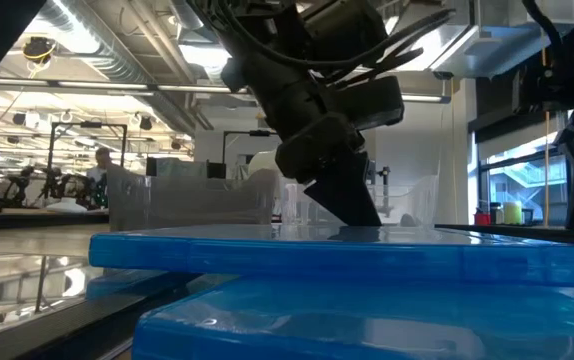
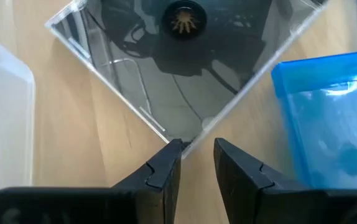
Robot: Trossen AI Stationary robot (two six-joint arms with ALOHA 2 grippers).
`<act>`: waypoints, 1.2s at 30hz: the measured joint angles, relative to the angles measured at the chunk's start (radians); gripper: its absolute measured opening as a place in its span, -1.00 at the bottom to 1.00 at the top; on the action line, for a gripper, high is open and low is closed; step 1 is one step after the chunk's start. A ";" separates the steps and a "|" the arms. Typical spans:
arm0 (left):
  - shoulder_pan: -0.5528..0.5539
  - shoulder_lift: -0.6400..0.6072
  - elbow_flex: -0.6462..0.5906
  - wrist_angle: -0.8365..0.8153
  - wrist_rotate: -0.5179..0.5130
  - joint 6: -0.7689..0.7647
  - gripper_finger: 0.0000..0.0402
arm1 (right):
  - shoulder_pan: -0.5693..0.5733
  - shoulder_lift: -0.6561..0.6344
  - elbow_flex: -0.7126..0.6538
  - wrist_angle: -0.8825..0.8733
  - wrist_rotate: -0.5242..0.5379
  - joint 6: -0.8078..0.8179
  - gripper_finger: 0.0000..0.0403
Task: Pick & place jewel cases by type
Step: Put the top right black cd case into the transparent bin
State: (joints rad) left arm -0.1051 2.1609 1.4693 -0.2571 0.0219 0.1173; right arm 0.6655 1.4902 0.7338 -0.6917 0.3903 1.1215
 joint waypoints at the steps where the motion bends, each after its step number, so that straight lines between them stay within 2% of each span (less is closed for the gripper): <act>1: 0.002 0.000 0.000 0.000 0.000 0.000 -0.52 | 0.000 0.000 0.000 0.001 0.000 0.000 -0.93; 12: 0.004 -0.005 0.013 -0.034 -0.003 0.020 -0.52 | 0.000 0.000 0.000 0.006 0.033 0.000 -0.89; 24: 0.016 -0.005 0.035 -0.086 -0.008 0.077 -0.53 | 0.000 0.000 0.000 0.009 0.034 0.000 -0.20; 29: 0.014 -0.005 0.035 -0.075 -0.008 0.078 -0.53 | 0.000 0.000 0.000 0.019 0.033 0.000 -0.10; 36: 0.013 -0.005 0.036 -0.054 -0.007 0.075 -0.51 | 0.000 -0.001 0.000 0.019 0.033 -0.001 -0.09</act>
State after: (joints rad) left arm -0.0921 2.1555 1.5055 -0.3107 0.0144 0.1923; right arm 0.6655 1.4895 0.7338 -0.6724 0.4234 1.1210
